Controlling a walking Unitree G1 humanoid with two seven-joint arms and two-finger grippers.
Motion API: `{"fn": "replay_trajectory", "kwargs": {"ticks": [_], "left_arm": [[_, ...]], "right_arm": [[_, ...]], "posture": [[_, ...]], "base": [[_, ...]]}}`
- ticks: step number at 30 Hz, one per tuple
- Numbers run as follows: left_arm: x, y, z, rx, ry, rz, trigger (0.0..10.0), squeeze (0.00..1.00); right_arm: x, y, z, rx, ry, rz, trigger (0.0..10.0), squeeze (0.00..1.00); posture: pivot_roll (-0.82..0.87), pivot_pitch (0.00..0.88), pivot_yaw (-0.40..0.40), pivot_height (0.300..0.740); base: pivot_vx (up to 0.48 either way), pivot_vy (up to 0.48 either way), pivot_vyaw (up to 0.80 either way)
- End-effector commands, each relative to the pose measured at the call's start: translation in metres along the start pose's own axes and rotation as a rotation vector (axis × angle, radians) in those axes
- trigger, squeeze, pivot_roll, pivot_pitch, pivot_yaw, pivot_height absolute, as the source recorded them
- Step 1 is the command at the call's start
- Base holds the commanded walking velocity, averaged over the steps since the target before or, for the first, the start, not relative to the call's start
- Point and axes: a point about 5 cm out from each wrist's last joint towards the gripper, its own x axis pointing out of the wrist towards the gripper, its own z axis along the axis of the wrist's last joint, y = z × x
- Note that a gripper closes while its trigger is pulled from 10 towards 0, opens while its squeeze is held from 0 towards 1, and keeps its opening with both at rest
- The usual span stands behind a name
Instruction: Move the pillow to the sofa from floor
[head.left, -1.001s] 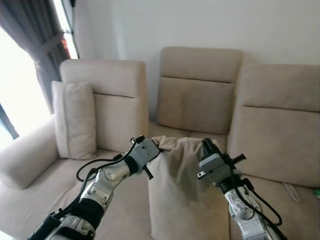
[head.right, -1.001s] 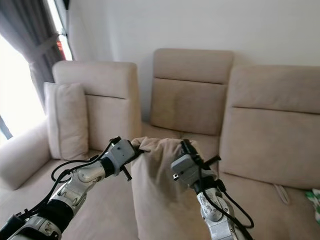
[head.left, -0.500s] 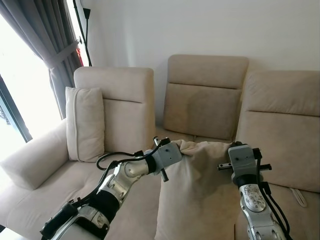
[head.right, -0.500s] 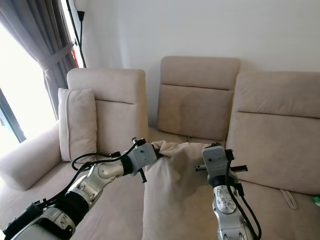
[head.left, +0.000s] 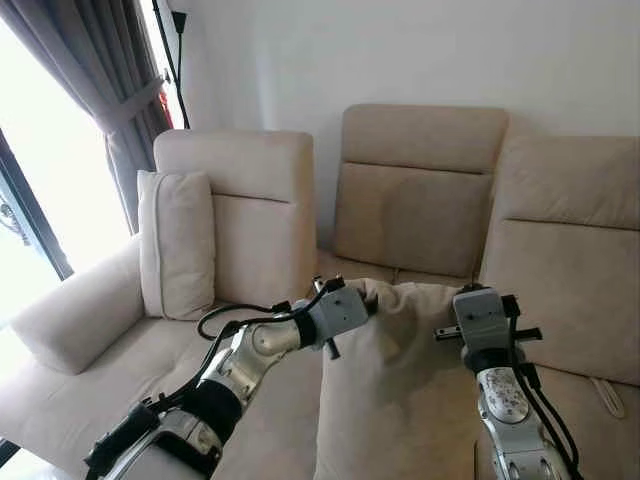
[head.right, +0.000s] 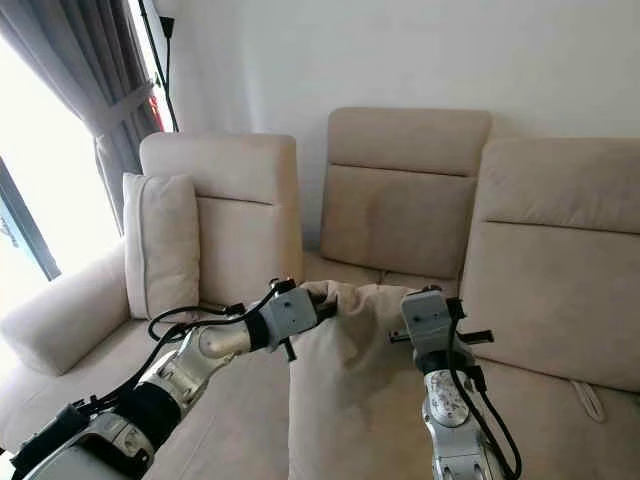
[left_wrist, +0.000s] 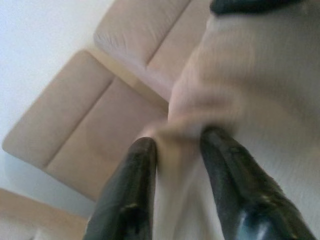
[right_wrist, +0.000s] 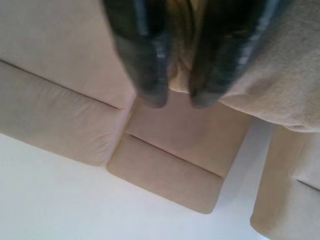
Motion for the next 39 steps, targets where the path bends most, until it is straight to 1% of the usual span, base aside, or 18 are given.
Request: {"fn": "replay_trajectory", "kwargs": {"ticks": [1, 2, 3, 4, 9, 11, 12, 14, 16, 25, 26, 27, 30, 31, 35, 36, 39], "left_arm": [[0.001, 0.005, 0.005, 0.023, -0.026, 0.026, 10.0, 1.00], [0.001, 0.005, 0.005, 0.023, -0.026, 0.026, 10.0, 1.00], [0.001, 0.007, 0.006, 0.028, -0.030, 0.052, 10.0, 0.00], [0.001, 0.009, 0.007, 0.030, -0.032, 0.069, 10.0, 0.00], [0.001, 0.011, 0.007, 0.027, -0.036, 0.094, 10.0, 0.00], [-0.001, 0.024, 0.012, 0.002, -0.074, 0.199, 10.0, 0.00], [-0.001, 0.024, 0.012, 0.002, -0.074, 0.199, 10.0, 0.00], [-0.003, 0.036, 0.018, -0.023, -0.112, 0.284, 10.0, 0.00], [-0.005, 0.041, 0.019, -0.041, -0.127, 0.319, 10.0, 0.00], [-0.006, 0.042, 0.019, -0.049, -0.138, 0.334, 10.0, 0.00], [-0.006, 0.041, 0.019, -0.049, -0.142, 0.336, 10.0, 0.00], [-0.006, 0.041, 0.019, -0.049, -0.146, 0.337, 10.0, 0.00], [-0.006, 0.041, 0.020, -0.049, -0.148, 0.337, 10.0, 0.00], [-0.006, 0.041, 0.020, -0.048, -0.150, 0.337, 10.0, 0.00], [-0.006, 0.041, 0.020, -0.047, -0.150, 0.334, 10.0, 0.00], [-0.005, 0.039, 0.019, -0.048, -0.148, 0.325, 10.0, 0.00], [-0.005, 0.038, 0.018, -0.049, -0.146, 0.321, 10.0, 0.00]], "right_arm": [[0.001, 0.007, 0.005, 0.009, -0.015, 0.033, 10.0, 1.00], [0.001, 0.007, 0.005, 0.009, -0.015, 0.033, 10.0, 1.00], [0.001, 0.008, 0.006, 0.005, -0.017, 0.036, 10.0, 0.75], [0.001, 0.008, 0.006, 0.003, -0.017, 0.037, 10.0, 0.00], [0.001, 0.009, 0.006, -0.001, -0.019, 0.040, 10.0, 0.00], [0.001, 0.007, 0.008, -0.018, -0.031, 0.031, 10.0, 0.00], [0.001, 0.007, 0.008, -0.018, -0.031, 0.031, 10.0, 0.00], [0.001, 0.004, 0.011, -0.035, -0.045, 0.019, 10.0, 0.00], [0.001, 0.004, 0.012, -0.043, -0.055, 0.016, 10.0, 0.00], [0.001, 0.004, 0.013, -0.049, -0.058, 0.017, 10.0, 0.00], [0.001, 0.005, 0.012, -0.050, -0.056, 0.018, 10.0, 0.23], [0.001, 0.004, 0.011, -0.059, -0.047, 0.012, 10.0, 1.00], [0.002, 0.002, 0.009, -0.068, -0.030, -0.004, 10.0, 1.00], [0.002, -0.001, 0.006, -0.083, -0.013, -0.026, 10.0, 1.00], [0.003, -0.003, 0.005, -0.077, -0.002, -0.038, 10.0, 1.00], [0.002, -0.001, 0.006, -0.061, -0.008, -0.030, 10.0, 0.46], [0.002, 0.001, 0.007, -0.054, -0.014, -0.020, 10.0, 0.46]], "posture": [[-0.09, 0.000, 0.089, 0.740], [-0.09, 0.000, 0.089, 0.740], [-0.09, 0.000, 0.088, 0.740], [-0.09, 0.000, 0.088, 0.740], [-0.09, 0.000, 0.086, 0.740], [-0.09, 0.000, 0.083, 0.740], [-0.09, 0.000, 0.083, 0.740], [-0.09, 0.000, 0.082, 0.740], [-0.09, 0.000, 0.082, 0.740], [-0.09, 0.000, 0.081, 0.740], [-0.09, 0.000, 0.081, 0.740], [-0.09, 0.000, 0.081, 0.740], [-0.09, 0.000, 0.082, 0.740], [-0.09, 0.000, 0.083, 0.740], [-0.09, 0.000, 0.085, 0.740], [-0.09, 0.000, 0.084, 0.740], [-0.09, 0.000, 0.084, 0.740]], "base": [[0.000, 0.000, 0.00], [0.000, 0.000, 0.00], [0.000, 0.000, 0.00], [0.000, 0.000, 0.00], [0.000, 0.000, 0.00], [0.000, 0.000, 0.00], [0.000, 0.000, 0.00], [0.000, 0.000, 0.00], [0.000, 0.000, 0.00], [0.000, 0.000, 0.00], [0.000, 0.000, 0.00], [0.000, 0.000, 0.00], [0.000, 0.000, 0.00], [0.000, 0.000, 0.00], [0.000, 0.000, 0.00], [0.000, 0.000, 0.00], [0.000, 0.000, 0.00]]}}
